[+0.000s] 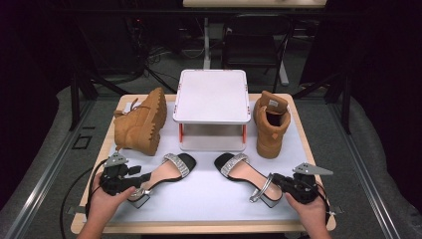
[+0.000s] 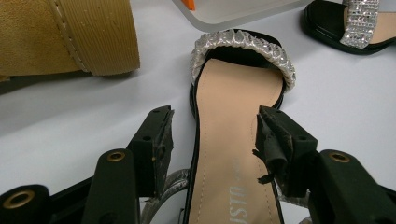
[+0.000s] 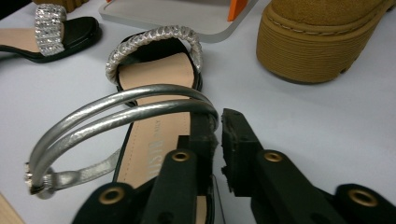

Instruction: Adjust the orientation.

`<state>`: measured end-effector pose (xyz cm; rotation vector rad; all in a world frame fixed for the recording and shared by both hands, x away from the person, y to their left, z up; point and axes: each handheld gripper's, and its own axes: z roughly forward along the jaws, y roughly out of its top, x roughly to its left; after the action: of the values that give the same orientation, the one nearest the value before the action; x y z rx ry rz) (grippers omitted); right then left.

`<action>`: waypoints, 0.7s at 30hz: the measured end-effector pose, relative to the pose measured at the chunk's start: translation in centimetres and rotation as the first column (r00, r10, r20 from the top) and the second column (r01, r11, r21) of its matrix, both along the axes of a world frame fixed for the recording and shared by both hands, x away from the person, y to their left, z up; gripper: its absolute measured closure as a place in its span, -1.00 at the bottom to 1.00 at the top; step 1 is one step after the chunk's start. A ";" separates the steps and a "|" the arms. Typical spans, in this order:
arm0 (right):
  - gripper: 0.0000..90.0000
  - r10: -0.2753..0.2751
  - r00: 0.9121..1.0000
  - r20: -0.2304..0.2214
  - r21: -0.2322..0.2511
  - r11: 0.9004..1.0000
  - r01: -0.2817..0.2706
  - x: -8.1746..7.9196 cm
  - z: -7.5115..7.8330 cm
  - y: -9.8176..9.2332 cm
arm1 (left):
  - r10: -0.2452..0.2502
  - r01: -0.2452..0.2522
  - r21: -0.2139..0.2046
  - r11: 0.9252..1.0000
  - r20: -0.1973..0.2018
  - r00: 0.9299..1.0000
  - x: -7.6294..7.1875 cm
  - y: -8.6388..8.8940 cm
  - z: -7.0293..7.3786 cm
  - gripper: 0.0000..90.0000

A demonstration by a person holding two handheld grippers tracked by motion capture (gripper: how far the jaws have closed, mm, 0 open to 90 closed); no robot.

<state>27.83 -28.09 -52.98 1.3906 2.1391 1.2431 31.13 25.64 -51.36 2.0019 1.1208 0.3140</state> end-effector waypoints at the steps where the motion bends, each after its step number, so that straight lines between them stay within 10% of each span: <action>1: 0.72 0.004 1.000 -0.004 0.001 1.000 -0.004 -0.1 0.1 -0.1 | 0.002 -0.002 -0.001 1.000 0.000 1.000 0.0 0.0 0.0 0.03; 21: 0.16 -0.026 1.000 0.011 -0.079 0.997 0.027 -1.6 2.9 -0.7 | -0.017 0.018 0.023 1.000 -0.028 0.999 0.1 0.0 0.4 -0.04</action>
<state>26.24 -28.77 -50.04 1.3726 2.1325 1.1401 31.27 25.66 -50.95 2.0411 1.1211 0.2915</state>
